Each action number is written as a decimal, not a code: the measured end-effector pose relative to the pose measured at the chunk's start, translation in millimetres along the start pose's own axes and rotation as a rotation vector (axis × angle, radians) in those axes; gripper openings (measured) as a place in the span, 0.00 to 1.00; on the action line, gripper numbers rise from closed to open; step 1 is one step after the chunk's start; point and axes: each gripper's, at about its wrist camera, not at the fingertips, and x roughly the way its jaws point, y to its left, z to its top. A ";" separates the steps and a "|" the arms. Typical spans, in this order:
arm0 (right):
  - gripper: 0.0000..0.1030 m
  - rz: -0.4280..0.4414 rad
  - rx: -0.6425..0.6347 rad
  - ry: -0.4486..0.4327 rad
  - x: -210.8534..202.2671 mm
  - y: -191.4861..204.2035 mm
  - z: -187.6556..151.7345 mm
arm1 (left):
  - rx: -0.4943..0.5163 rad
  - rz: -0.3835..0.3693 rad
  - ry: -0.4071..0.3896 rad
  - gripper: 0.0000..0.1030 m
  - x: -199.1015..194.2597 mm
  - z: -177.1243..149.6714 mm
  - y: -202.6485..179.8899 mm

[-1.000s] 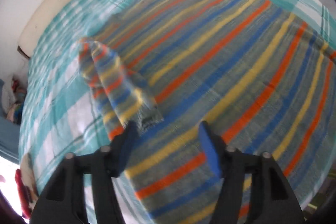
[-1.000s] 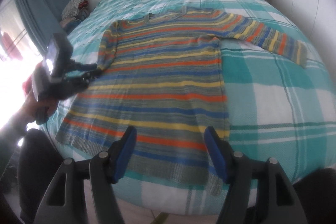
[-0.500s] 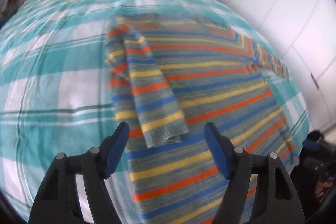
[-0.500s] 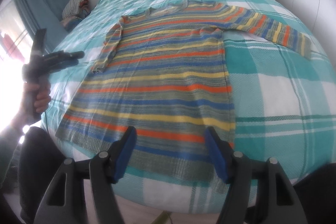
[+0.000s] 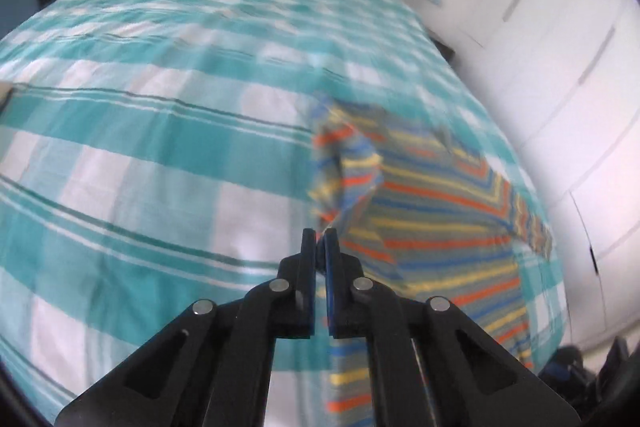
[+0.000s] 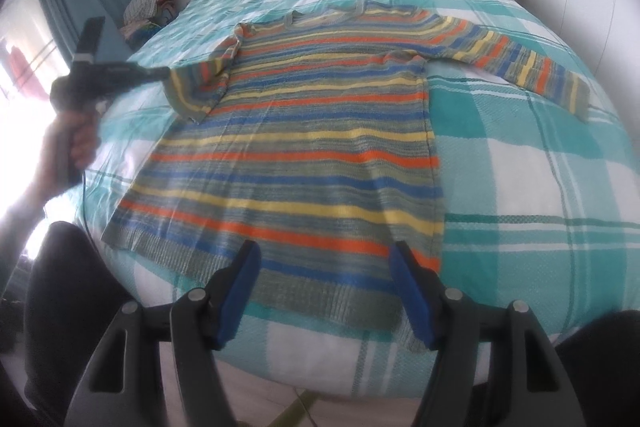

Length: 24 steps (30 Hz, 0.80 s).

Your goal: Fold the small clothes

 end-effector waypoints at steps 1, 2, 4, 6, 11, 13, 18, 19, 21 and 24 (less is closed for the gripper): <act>0.64 0.001 -0.007 -0.003 -0.4 1.8 0.4 | -0.035 0.064 -0.019 0.02 -3.1 11.7 25.0; 0.64 0.005 -0.013 -0.005 -0.4 3.8 0.8 | -0.063 0.130 -0.025 0.02 -2.3 21.7 49.5; 0.64 0.016 -0.019 -0.006 1.2 7.9 2.2 | -0.102 0.250 0.010 0.03 10.8 37.4 94.0; 0.64 0.026 -0.020 0.002 5.4 13.0 2.9 | -0.160 0.331 0.078 0.08 29.8 43.2 130.3; 0.64 0.044 -0.023 0.021 11.9 25.5 2.5 | -0.459 0.208 0.027 0.64 25.6 21.1 194.5; 0.64 0.044 -0.027 0.021 11.5 28.1 1.6 | -0.520 0.148 -0.005 0.76 21.2 9.3 202.4; 0.64 0.041 -0.054 0.065 25.4 33.4 0.5 | -0.392 0.050 0.088 0.76 52.2 6.1 161.0; 0.64 0.041 -0.060 0.071 28.3 34.7 2.0 | -0.331 0.066 0.100 0.75 60.3 8.8 147.0; 0.64 0.046 -0.064 0.068 30.1 37.5 5.9 | -0.235 0.200 0.148 0.46 82.4 9.8 128.4; 0.64 0.045 -0.070 0.046 27.0 42.1 14.5 | -0.245 0.354 0.177 0.03 93.0 13.0 129.4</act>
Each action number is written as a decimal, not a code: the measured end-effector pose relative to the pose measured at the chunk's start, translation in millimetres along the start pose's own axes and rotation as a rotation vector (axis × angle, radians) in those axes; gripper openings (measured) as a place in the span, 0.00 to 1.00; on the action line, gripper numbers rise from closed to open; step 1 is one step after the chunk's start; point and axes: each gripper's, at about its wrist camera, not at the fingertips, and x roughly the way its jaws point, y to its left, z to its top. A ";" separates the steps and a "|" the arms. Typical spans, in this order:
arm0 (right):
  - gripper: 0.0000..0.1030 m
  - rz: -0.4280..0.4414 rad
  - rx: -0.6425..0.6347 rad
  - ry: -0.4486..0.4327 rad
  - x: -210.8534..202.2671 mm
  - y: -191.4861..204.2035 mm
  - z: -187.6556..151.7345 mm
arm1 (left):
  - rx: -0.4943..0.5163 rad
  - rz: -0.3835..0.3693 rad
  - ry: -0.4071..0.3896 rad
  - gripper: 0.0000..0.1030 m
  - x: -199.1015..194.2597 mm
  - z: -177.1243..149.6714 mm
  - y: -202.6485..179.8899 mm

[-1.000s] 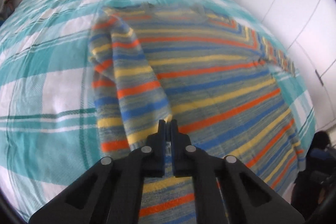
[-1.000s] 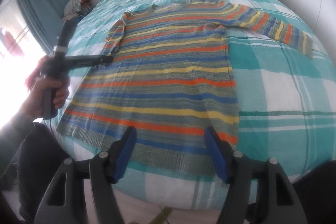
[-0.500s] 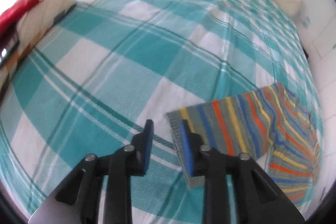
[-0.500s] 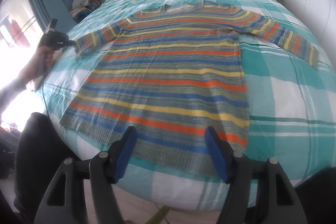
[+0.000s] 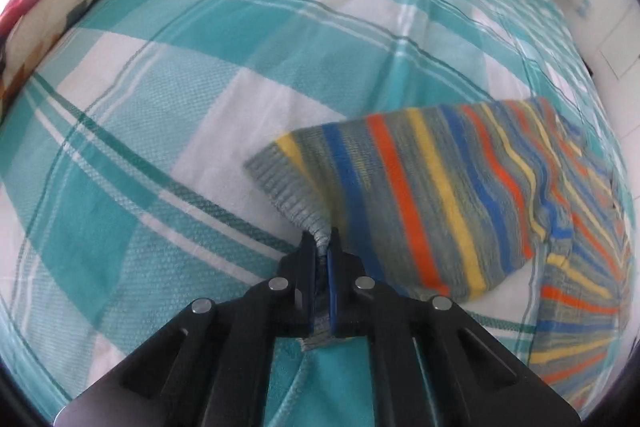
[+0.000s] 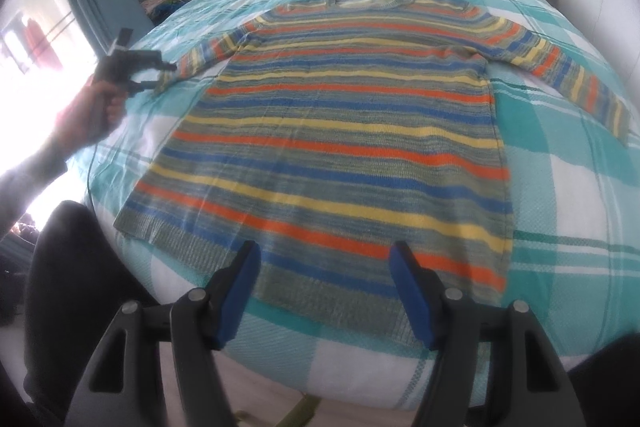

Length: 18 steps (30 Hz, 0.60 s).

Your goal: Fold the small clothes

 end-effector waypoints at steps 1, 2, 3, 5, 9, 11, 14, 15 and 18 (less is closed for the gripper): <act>0.64 -0.004 0.001 -0.013 -2.8 0.4 2.7 | -0.013 0.061 -0.022 0.02 -4.3 3.8 2.4; 0.64 -0.010 0.002 -0.025 -5.6 0.3 4.8 | -0.006 0.128 -0.047 0.02 -7.7 7.4 4.6; 0.64 -0.017 0.002 -0.035 -7.9 -0.3 5.9 | -0.006 0.163 -0.061 0.02 -9.1 10.6 8.6; 0.64 -0.032 0.005 -0.042 -9.6 -3.9 6.6 | -0.007 0.171 -0.051 0.02 -5.2 14.2 17.5; 0.64 -0.051 0.020 -0.012 -1.1 -13.2 3.4 | 0.025 0.231 -0.066 0.02 2.2 15.1 22.5; 0.64 -0.052 0.038 0.000 1.8 -18.4 2.0 | 0.021 0.241 -0.071 0.02 5.6 15.7 26.4; 0.64 -0.061 0.054 -0.004 1.7 -23.5 0.4 | 0.036 0.271 -0.078 0.02 9.6 16.1 27.6; 0.64 -0.063 0.057 -0.005 1.9 -25.1 -0.2 | 0.051 0.280 -0.081 0.02 9.7 15.0 26.3; 0.64 -0.060 0.074 0.003 4.1 -29.8 -1.5 | 0.085 0.250 -0.095 0.11 2.6 11.9 22.4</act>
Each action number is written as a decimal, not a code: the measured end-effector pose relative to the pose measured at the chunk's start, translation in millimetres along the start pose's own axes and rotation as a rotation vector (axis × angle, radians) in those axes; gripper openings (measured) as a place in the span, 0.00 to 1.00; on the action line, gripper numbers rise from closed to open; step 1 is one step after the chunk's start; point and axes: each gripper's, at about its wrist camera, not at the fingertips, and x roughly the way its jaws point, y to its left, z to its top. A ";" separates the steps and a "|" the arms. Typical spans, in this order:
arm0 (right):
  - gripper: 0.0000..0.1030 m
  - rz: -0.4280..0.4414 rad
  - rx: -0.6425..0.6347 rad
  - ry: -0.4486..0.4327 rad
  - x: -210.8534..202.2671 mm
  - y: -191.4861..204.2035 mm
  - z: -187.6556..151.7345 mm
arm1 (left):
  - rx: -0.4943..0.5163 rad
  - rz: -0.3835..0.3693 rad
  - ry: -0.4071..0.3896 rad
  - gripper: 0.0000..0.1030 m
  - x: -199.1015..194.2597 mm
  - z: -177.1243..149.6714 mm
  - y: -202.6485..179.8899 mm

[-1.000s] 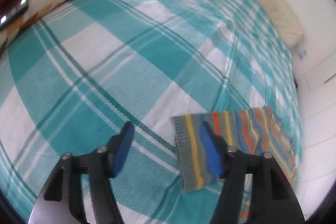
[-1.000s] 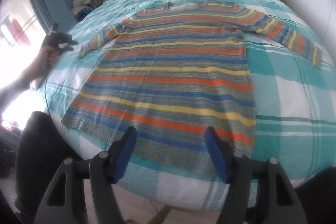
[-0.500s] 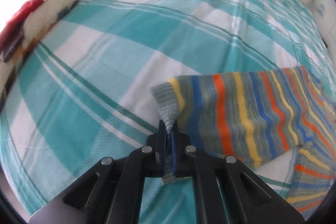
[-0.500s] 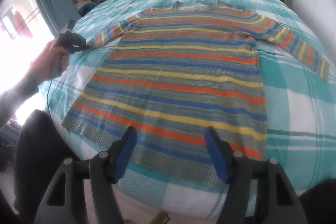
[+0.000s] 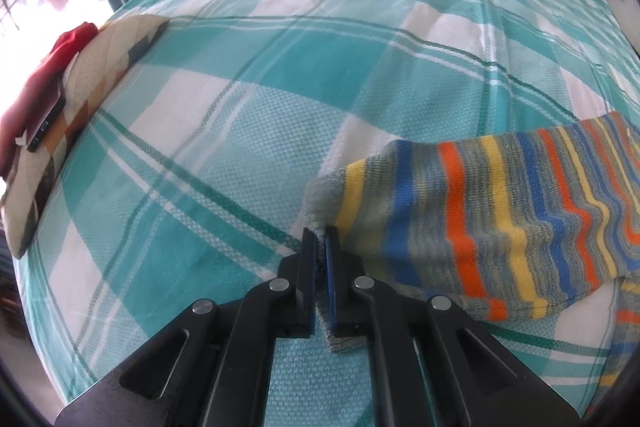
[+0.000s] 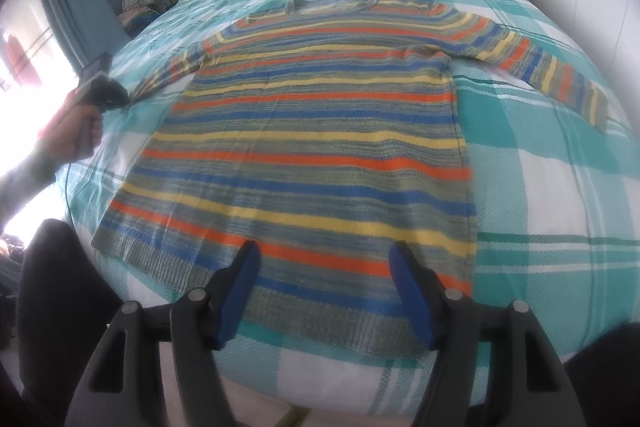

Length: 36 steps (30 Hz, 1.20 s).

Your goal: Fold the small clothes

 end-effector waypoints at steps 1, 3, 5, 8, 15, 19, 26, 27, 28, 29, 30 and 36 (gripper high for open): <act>0.64 0.005 0.008 0.002 0.1 -2.1 0.5 | -0.004 -0.027 0.008 0.21 -6.8 -2.4 2.0; 0.64 0.011 0.027 0.000 -3.4 -7.0 1.0 | 0.000 -0.066 0.022 0.42 -27.7 -9.8 8.3; 0.64 0.014 0.049 -0.008 -11.1 -18.5 2.5 | 0.027 -0.128 -0.010 0.60 -60.7 -27.5 13.6; 0.71 -0.033 0.076 -0.020 -25.0 -44.3 -1.8 | 0.104 -0.282 0.005 0.75 -110.1 -74.7 11.9; 0.73 -0.027 0.168 0.043 -29.6 -91.3 -18.5 | 0.310 -0.480 0.183 0.75 -148.4 -209.7 -49.5; 0.73 0.027 0.204 0.070 -13.9 -94.3 -18.9 | 0.338 -0.442 0.159 0.75 -146.4 -242.5 -72.3; 0.06 0.084 0.148 0.212 25.8 -80.4 -22.3 | 0.409 -0.455 0.162 0.01 -160.2 -253.7 -89.6; 0.05 0.060 0.125 0.225 21.8 -78.1 -23.4 | 0.433 -0.447 0.155 0.00 -166.4 -256.3 -90.3; 0.05 0.036 0.097 0.236 15.2 -77.0 -24.9 | 0.443 -0.446 0.155 0.00 -172.1 -259.7 -88.6; 0.05 0.023 0.077 0.242 7.2 -78.0 -26.8 | 0.447 -0.447 0.163 0.00 -175.4 -264.0 -85.6; 0.05 0.012 0.070 0.245 0.5 -80.8 -28.8 | 0.452 -0.444 0.172 0.00 -176.3 -267.7 -82.8; 0.05 -0.031 0.072 0.306 20.8 -88.3 -35.2 | 0.424 -0.427 0.192 0.00 -163.6 -274.7 -83.5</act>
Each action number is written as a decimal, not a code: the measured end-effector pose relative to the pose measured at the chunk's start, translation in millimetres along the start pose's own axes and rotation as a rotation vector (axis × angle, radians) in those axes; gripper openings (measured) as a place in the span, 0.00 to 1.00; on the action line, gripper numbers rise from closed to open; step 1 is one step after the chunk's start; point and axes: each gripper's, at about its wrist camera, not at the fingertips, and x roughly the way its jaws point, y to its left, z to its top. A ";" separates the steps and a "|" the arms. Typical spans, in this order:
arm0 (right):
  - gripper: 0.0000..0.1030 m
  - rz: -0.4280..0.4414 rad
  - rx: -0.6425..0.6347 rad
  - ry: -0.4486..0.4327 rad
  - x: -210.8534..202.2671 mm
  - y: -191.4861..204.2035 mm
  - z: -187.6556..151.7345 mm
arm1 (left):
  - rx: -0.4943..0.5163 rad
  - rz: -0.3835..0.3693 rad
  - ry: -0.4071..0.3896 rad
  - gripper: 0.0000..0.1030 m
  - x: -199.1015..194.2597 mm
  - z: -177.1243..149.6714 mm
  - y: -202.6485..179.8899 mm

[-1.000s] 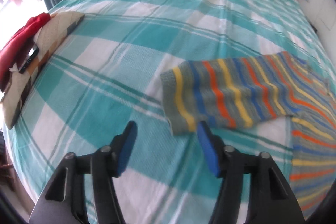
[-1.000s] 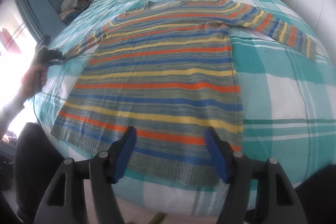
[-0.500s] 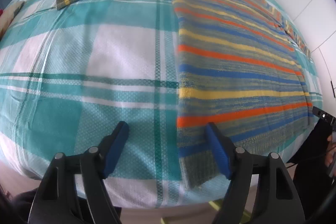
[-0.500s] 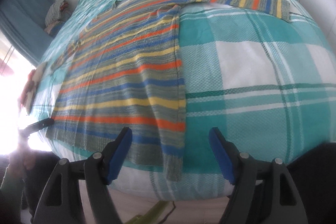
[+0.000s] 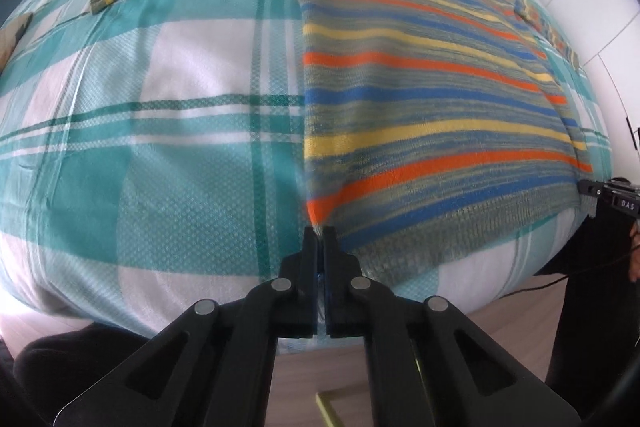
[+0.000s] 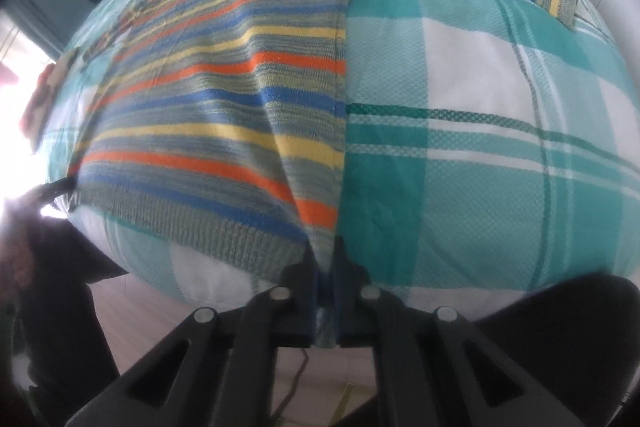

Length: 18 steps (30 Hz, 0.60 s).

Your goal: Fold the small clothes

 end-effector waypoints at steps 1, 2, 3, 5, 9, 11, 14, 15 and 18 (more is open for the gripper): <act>0.05 -0.012 -0.002 0.004 4.4 1.8 1.5 | -0.011 -0.008 -0.003 0.00 -1.1 -1.7 3.7; 0.05 -0.017 -0.003 0.002 6.4 3.6 2.3 | -0.020 -0.013 -0.007 0.00 -1.8 -2.4 5.2; 0.05 -0.017 -0.002 0.000 6.6 3.5 2.7 | -0.028 -0.017 -0.009 0.01 -2.6 -4.1 6.7; 0.06 -0.006 0.009 -0.008 4.7 1.6 4.2 | -0.050 -0.013 -0.014 0.06 -5.9 -7.2 8.6; 0.32 -0.016 0.046 -0.040 -9.0 -4.4 1.7 | -0.102 0.030 -0.045 0.61 -29.6 -11.6 8.5; 0.65 -0.021 0.063 -0.098 -25.0 -7.3 -4.2 | -0.100 0.090 -0.130 0.89 -50.9 -13.6 1.1; 0.67 -0.063 0.086 -0.176 -51.5 -8.7 -11.1 | -0.076 0.157 -0.202 0.93 -74.3 -12.3 -10.5; 0.68 -0.075 0.094 -0.196 -58.4 -8.9 -11.0 | -0.073 0.174 -0.213 0.93 -78.7 -10.3 -15.1; 0.69 -0.099 0.108 -0.259 -80.8 -5.5 -9.2 | -0.077 0.212 -0.255 0.93 -89.6 -1.3 -28.6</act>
